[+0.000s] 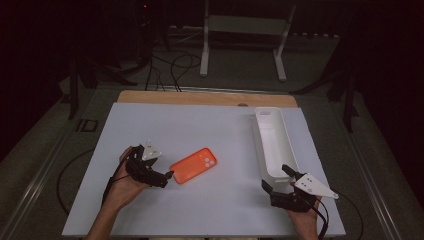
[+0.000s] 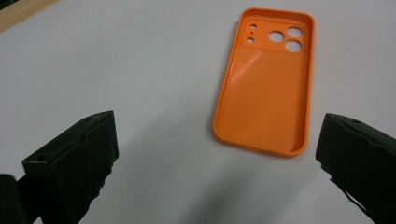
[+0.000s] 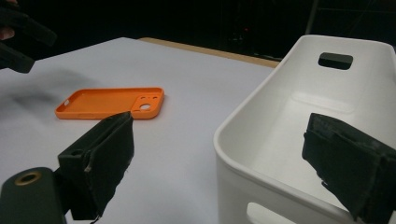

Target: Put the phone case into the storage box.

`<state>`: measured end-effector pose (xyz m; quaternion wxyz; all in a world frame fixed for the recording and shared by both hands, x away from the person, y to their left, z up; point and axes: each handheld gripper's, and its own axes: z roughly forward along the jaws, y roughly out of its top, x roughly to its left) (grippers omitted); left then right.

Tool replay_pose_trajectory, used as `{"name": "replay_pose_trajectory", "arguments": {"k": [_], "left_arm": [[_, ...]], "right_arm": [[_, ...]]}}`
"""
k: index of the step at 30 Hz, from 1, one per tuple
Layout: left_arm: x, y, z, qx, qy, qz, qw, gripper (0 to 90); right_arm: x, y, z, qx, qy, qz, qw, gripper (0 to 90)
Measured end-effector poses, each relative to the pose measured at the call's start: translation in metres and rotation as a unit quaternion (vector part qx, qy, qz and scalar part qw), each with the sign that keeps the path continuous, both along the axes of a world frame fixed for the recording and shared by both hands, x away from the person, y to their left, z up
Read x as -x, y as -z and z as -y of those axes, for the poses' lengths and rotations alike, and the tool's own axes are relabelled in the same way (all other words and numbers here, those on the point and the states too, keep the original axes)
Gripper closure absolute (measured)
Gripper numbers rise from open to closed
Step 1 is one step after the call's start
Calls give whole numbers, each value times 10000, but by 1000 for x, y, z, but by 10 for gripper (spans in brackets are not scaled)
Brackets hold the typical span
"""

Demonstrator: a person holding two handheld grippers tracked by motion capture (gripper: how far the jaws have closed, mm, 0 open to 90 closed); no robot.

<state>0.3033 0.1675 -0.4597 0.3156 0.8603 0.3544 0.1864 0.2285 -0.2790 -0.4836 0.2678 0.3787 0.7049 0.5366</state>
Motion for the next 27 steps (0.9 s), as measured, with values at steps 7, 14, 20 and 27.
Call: {"name": "replay_pose_trajectory", "arguments": {"k": [7, 14, 20, 27], "left_arm": [[-8, 3, 6, -155, 43, -115, 9998, 1], [-21, 10, 15, -314, 79, -289, 9991, 1], [-28, 17, 22, -452, 149, -470, 9978, 1], [-32, 20, 30, -575, 240, -580, 9964, 1]], "right_arm": [[0, 0, 0, 6, 3, 4, 10000, 90], [0, 0, 0, 9, 3, -4, 10000, 90], [1, 0, 1, 20, 13, 10, 10000, 90], [1, 0, 1, 20, 13, -1, 10000, 90]]}}
